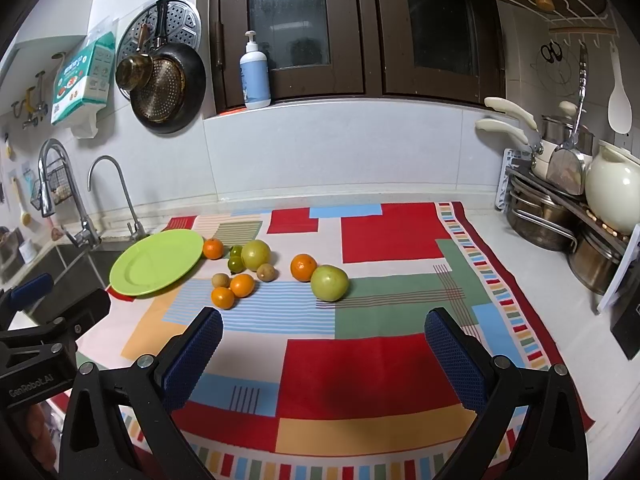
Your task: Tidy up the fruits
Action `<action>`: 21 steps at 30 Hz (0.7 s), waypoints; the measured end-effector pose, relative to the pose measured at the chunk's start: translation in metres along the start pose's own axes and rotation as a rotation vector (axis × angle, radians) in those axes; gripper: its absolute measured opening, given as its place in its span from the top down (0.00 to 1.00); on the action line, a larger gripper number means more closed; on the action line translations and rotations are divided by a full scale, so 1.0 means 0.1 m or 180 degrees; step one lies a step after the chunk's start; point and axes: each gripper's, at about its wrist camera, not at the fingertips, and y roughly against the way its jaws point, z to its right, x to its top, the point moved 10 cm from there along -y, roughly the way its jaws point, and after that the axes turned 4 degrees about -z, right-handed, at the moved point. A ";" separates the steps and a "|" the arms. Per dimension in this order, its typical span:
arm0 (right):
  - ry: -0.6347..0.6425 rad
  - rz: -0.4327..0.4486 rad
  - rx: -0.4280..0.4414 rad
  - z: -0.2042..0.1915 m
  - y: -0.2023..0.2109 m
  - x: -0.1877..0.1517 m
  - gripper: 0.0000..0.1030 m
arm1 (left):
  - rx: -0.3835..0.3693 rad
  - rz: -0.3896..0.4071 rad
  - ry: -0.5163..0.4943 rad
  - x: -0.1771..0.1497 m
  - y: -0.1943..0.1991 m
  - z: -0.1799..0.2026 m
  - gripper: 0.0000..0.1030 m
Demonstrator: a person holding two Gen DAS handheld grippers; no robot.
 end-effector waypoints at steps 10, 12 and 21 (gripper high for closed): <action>0.0008 -0.0007 -0.0005 0.03 -0.01 0.00 0.01 | -0.0010 0.0013 -0.0014 0.01 0.00 0.02 0.00; 0.0004 -0.0010 -0.0003 0.04 -0.01 0.00 0.01 | -0.0017 0.0009 -0.0022 0.01 -0.01 0.02 0.00; 0.0012 -0.0012 -0.0009 0.05 -0.02 0.00 0.01 | -0.0008 0.0029 -0.0026 0.02 -0.01 0.01 0.00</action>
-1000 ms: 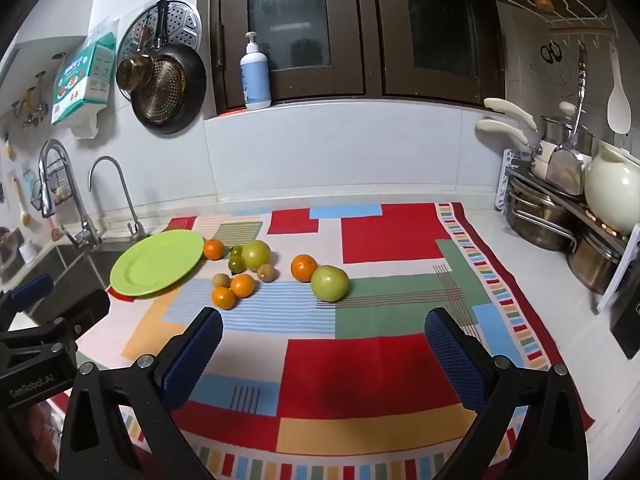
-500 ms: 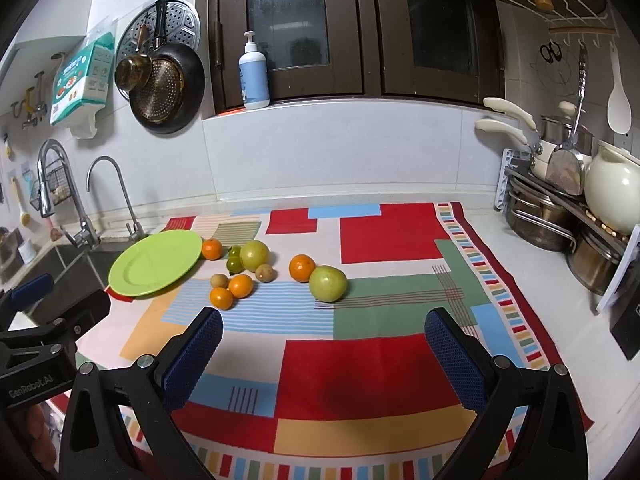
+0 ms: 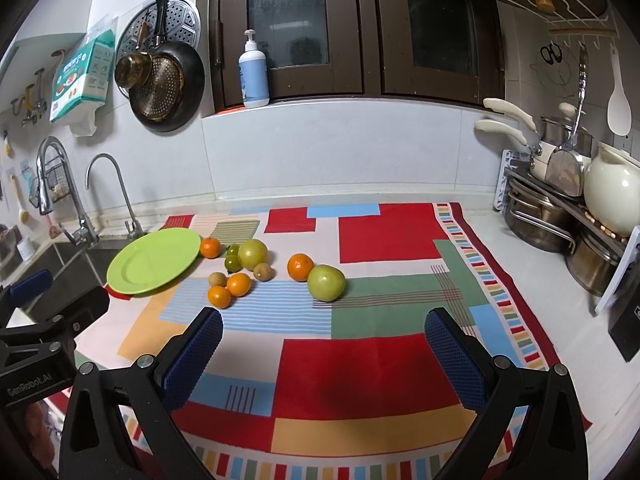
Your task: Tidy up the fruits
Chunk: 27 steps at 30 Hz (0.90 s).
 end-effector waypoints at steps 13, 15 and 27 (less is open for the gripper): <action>0.0000 -0.0003 -0.0007 0.00 0.00 0.00 0.01 | 0.0010 0.0002 -0.0001 0.00 0.00 -0.02 0.00; 0.0000 -0.0009 -0.0006 0.02 -0.01 -0.01 0.01 | 0.0012 0.0005 -0.0003 0.00 -0.01 -0.02 0.00; -0.0001 -0.0018 -0.0008 0.03 -0.03 -0.01 0.01 | 0.0001 -0.0008 -0.0008 0.00 -0.03 -0.01 0.00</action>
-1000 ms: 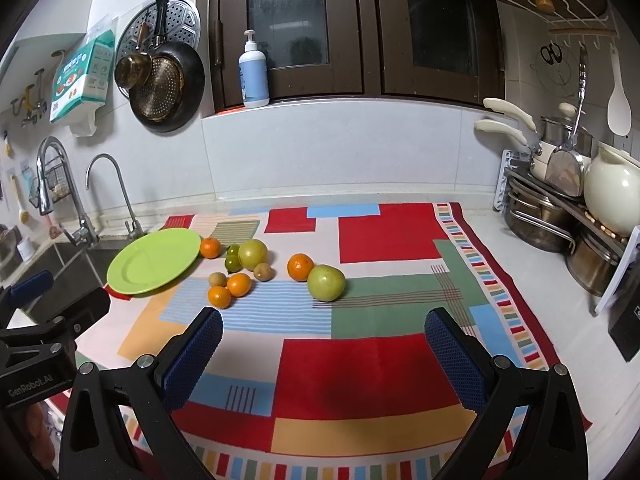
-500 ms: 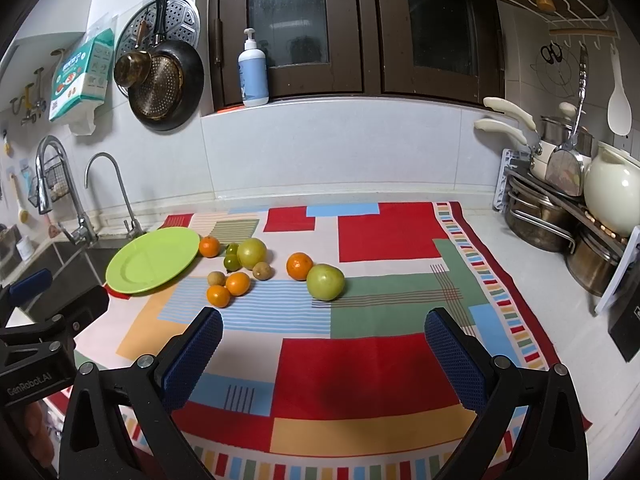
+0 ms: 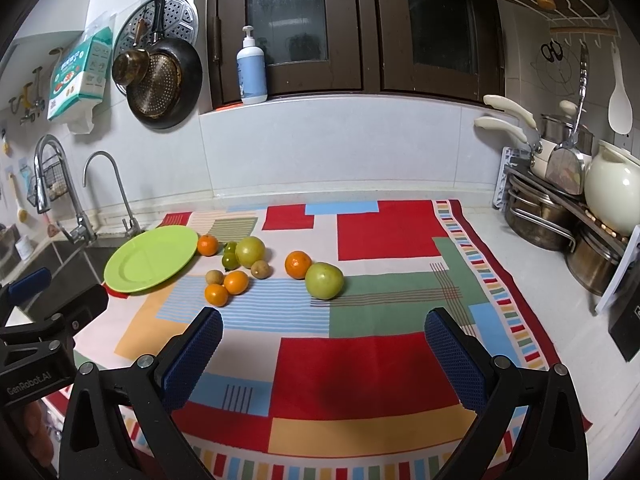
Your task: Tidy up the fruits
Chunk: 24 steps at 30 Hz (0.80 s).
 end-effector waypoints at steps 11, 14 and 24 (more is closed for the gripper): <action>0.0016 -0.0065 -0.0004 0.00 -0.13 -0.01 0.01 | -0.0027 -0.0044 -0.0022 0.00 -0.14 0.04 0.00; 0.0029 -0.0094 0.0012 -0.02 -0.19 0.00 0.01 | -0.0032 -0.0054 -0.0037 0.00 -0.20 0.03 0.00; 0.0067 -0.0225 0.0066 -0.06 -0.54 0.07 0.01 | -0.0049 -0.0133 -0.0129 0.03 -0.52 0.07 0.03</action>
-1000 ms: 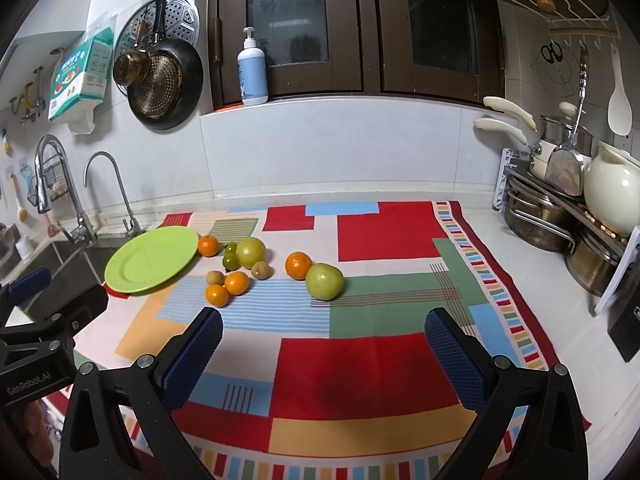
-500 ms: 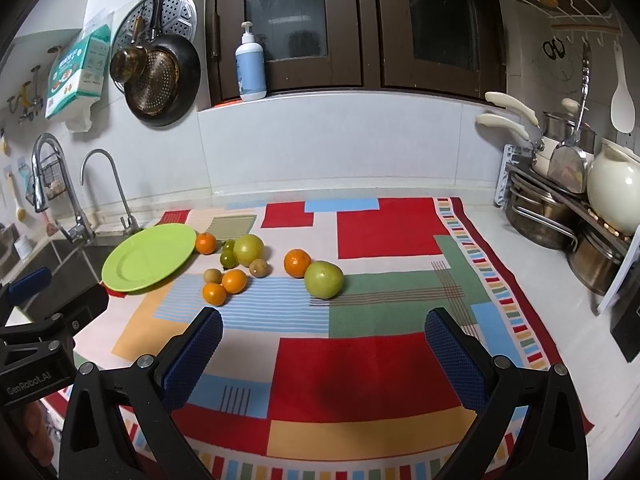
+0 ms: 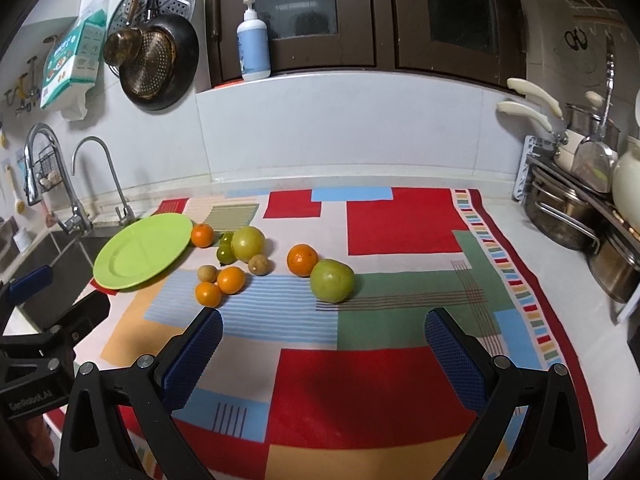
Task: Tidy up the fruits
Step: 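Grasp the large green apple with the right tool while the left tool grasps an orange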
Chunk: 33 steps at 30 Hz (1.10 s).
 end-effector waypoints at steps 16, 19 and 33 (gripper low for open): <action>-0.0005 -0.0366 0.0077 0.12 -0.80 0.08 0.02 | -0.0147 -0.0399 -0.0059 0.04 -0.82 0.18 0.13; -0.0019 -0.0468 0.0109 0.12 -0.96 0.06 0.03 | -0.0155 -0.0482 -0.0075 0.00 -0.96 0.20 0.14; -0.0075 -0.0805 0.0171 0.17 -1.54 -0.03 0.17 | -0.0297 -0.0816 -0.0113 -0.13 -1.53 0.28 0.32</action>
